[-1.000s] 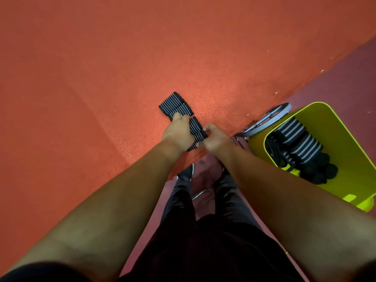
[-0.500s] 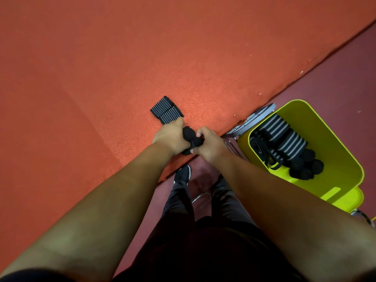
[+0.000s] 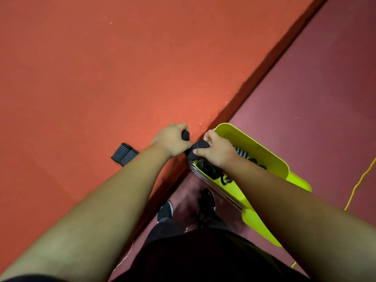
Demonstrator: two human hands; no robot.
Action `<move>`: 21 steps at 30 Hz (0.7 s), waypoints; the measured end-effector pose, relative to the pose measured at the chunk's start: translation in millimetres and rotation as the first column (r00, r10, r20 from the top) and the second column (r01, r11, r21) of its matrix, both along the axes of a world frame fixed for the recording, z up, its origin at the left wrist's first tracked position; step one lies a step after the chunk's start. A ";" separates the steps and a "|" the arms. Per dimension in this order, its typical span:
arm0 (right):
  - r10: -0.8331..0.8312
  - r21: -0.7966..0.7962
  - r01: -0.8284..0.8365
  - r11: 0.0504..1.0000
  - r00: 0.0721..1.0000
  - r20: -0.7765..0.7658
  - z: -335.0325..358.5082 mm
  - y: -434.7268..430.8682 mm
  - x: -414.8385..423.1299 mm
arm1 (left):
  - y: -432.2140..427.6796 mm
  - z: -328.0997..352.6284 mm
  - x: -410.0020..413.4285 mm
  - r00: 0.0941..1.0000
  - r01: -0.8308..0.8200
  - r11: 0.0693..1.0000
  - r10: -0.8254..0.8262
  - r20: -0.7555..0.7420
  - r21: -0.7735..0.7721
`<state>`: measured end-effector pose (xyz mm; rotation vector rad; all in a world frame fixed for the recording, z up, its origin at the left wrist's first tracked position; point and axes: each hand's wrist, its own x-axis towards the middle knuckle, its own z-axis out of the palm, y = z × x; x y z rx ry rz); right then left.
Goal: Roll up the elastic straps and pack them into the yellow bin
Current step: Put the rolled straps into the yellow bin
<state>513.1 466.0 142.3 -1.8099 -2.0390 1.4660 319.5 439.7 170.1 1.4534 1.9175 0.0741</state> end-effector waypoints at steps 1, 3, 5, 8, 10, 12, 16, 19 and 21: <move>-0.035 0.007 0.035 0.999 0.999 0.013 3.2 4.5 17.1 | 9.2 1.5 15.6 0.999 0.040 0.999 -0.040 0.007 0.003; -0.084 0.003 0.084 0.996 0.996 0.044 8.3 9.2 52.9 | 23.9 0.4 48.4 0.992 0.119 0.993 -0.118 0.036 -0.001; -0.110 -0.016 0.112 0.994 0.989 0.100 8.7 6.8 89.4 | 31.7 -7.9 82.0 0.977 0.200 0.980 -0.198 0.075 -0.016; -0.176 -0.066 0.192 0.979 0.966 0.188 0.4 -6.8 139.6 | 32.6 -28.2 129.4 0.944 0.322 0.945 -0.316 0.095 -0.058; -0.214 -0.098 0.241 0.966 0.950 0.227 -10.4 -18.5 165.6 | 28.2 -41.4 156.8 0.928 0.367 0.925 -0.357 0.108 -0.100; -0.229 -0.127 0.266 0.956 0.942 0.247 -23.2 -29.9 184.5 | 21.6 -54.9 180.3 0.907 0.417 0.897 -0.399 0.138 -0.146; -0.158 -0.204 0.227 0.952 0.939 0.304 -45.4 -47.1 198.1 | 5.3 -87.6 211.9 0.848 0.528 0.800 -0.480 0.226 -0.284; -0.088 -0.229 0.176 0.957 0.934 0.347 -67.0 -54.7 197.3 | -2.8 -111.1 225.9 0.827 0.562 0.772 -0.526 0.198 -0.297; -0.084 -0.215 0.174 0.961 0.924 0.374 -78.4 -54.9 194.6 | -3.9 -123.4 231.2 0.822 0.569 0.778 -0.547 0.159 -0.267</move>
